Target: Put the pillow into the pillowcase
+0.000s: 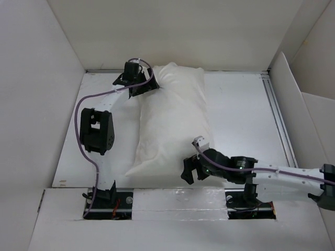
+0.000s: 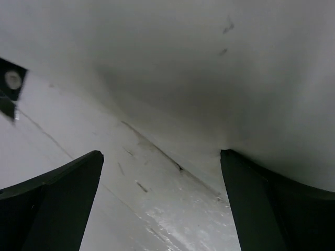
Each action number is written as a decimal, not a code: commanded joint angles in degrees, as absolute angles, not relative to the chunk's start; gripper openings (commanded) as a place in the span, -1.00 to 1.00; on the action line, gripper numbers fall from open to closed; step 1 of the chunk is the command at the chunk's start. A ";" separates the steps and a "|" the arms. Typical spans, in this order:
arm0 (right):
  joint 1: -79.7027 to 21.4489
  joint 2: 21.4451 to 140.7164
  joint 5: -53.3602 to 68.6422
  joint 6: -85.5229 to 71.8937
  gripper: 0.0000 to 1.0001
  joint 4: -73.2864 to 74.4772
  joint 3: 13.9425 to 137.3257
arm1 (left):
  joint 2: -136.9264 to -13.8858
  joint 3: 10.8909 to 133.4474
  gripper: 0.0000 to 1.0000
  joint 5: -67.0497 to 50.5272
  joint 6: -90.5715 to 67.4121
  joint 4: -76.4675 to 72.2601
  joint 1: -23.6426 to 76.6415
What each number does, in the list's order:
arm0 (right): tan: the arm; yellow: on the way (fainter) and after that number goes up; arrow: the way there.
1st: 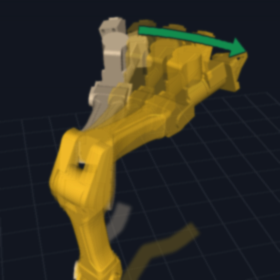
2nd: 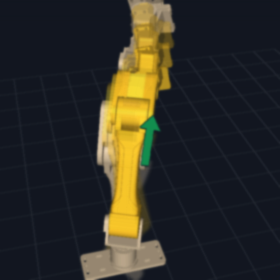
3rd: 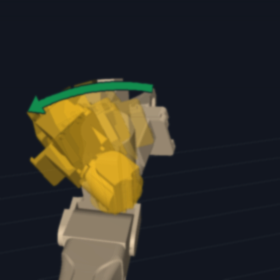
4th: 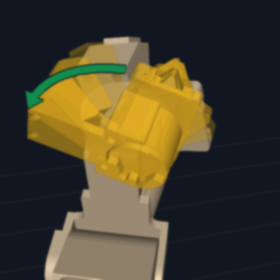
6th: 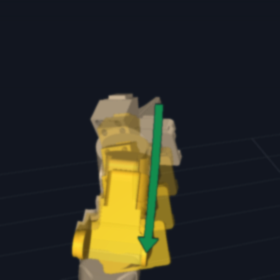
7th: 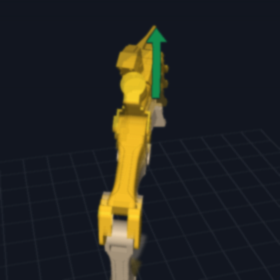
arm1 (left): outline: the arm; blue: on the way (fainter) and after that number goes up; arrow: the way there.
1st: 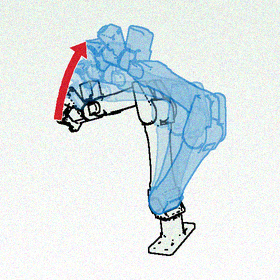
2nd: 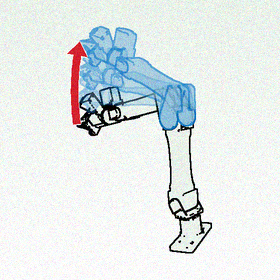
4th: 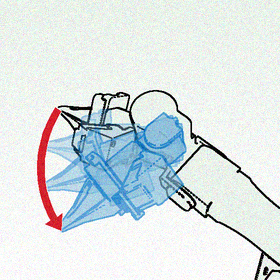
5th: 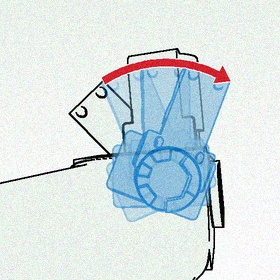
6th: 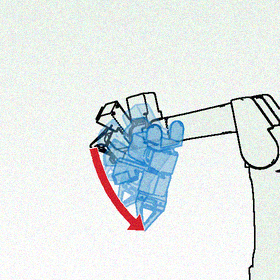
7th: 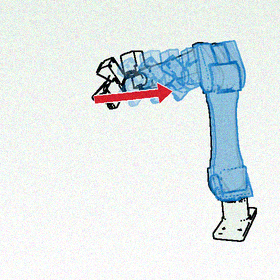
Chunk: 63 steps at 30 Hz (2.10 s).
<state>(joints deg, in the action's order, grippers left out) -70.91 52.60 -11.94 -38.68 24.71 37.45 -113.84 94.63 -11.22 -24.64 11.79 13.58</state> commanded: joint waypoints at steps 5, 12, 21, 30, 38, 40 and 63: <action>-66.20 58.10 -18.45 -41.93 1.00 25.40 36.56 | -103.20 79.92 1.00 -6.43 -30.05 2.31 16.08; -41.77 64.66 -14.41 -29.47 1.00 22.94 43.58 | -80.89 50.04 1.00 4.04 -39.19 -8.24 18.81; -22.79 75.06 -28.65 -16.53 1.00 34.45 70.10 | -59.26 38.49 1.00 6.50 -42.88 -3.27 33.37; -28.72 53.30 -3.82 -21.08 1.00 22.38 64.63 | -56.41 59.48 1.00 24.02 -36.22 11.51 34.50; -47.00 54.66 11.28 -25.22 1.00 6.63 47.77 | -84.78 87.51 1.00 9.91 -27.17 8.53 12.39; -48.77 57.89 18.51 -26.62 1.00 -2.07 44.05 | -91.82 90.70 1.00 10.99 -23.58 2.78 11.78; -9.26 62.73 9.12 -20.67 1.00 18.28 51.74 | -88.44 55.56 1.00 10.72 -41.84 -13.54 23.18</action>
<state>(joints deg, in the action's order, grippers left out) -12.99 58.54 6.35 -25.74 15.14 45.56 -93.36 59.88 13.43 -37.82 -13.91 17.72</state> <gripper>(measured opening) 0.999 0.997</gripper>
